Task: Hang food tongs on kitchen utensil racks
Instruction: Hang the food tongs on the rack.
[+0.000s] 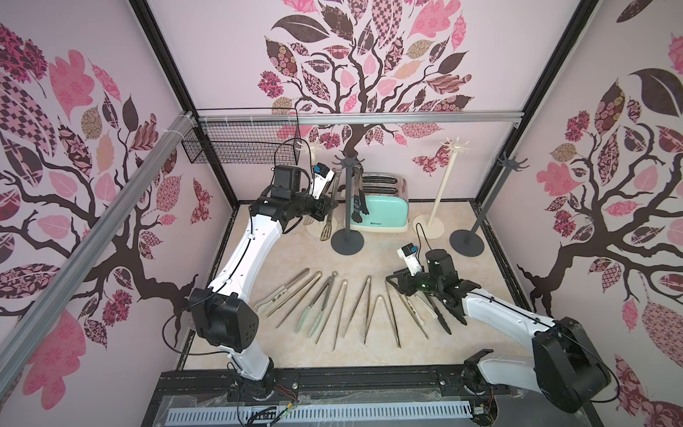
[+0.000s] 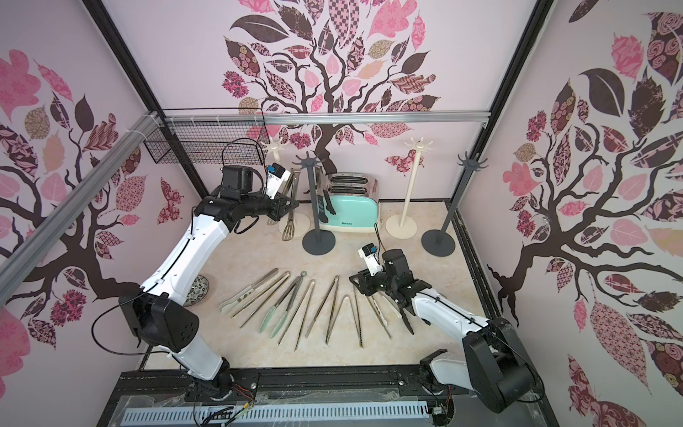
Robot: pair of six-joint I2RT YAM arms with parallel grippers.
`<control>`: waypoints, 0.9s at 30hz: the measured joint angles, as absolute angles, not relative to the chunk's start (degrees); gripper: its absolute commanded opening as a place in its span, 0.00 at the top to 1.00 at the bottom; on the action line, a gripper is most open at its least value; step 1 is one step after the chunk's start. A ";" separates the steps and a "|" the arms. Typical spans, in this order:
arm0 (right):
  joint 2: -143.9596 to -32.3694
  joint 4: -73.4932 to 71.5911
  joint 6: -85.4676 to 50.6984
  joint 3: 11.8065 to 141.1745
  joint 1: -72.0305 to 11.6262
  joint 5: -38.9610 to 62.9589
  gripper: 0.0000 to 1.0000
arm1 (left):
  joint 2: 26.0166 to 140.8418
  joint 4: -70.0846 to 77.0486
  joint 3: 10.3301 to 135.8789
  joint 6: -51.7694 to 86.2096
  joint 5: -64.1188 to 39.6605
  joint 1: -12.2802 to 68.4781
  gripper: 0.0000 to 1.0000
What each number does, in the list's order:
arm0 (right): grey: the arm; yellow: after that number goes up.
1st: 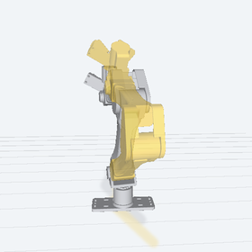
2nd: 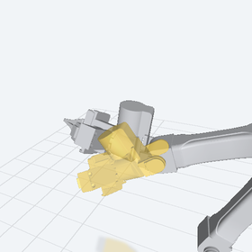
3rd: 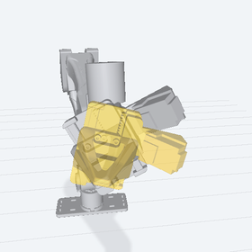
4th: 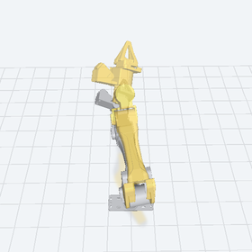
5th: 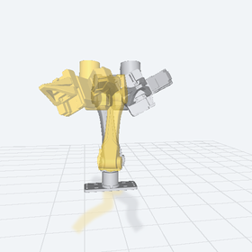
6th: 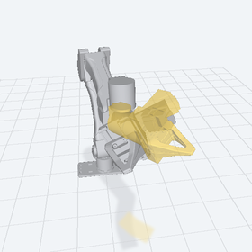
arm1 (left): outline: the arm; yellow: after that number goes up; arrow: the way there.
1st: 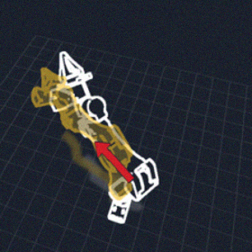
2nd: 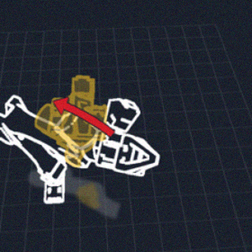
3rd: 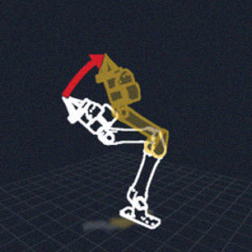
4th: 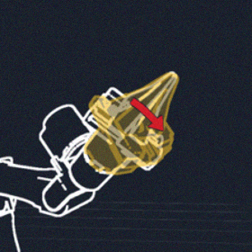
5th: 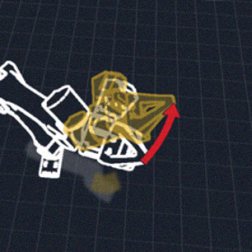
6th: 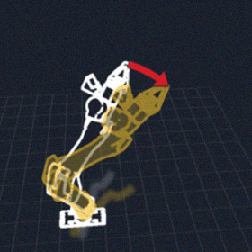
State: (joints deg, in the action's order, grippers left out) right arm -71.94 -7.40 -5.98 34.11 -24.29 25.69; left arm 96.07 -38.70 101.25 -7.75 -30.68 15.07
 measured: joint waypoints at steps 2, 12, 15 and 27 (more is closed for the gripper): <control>-71.94 -7.33 -5.96 34.11 -24.29 25.69 0.54 | 96.07 -38.35 101.25 -7.75 -30.63 15.11 1.00; -71.96 -7.05 -5.96 34.11 -24.29 25.74 0.53 | 96.07 -35.94 101.25 -7.51 -29.71 15.42 1.00; -72.10 -7.05 -5.96 34.11 -24.29 25.74 0.54 | 96.14 -35.73 101.36 -7.44 -29.21 15.42 1.00; -72.86 -6.98 -5.69 34.11 -24.29 25.76 0.53 | 97.95 -35.55 103.04 -6.72 -28.75 15.66 1.00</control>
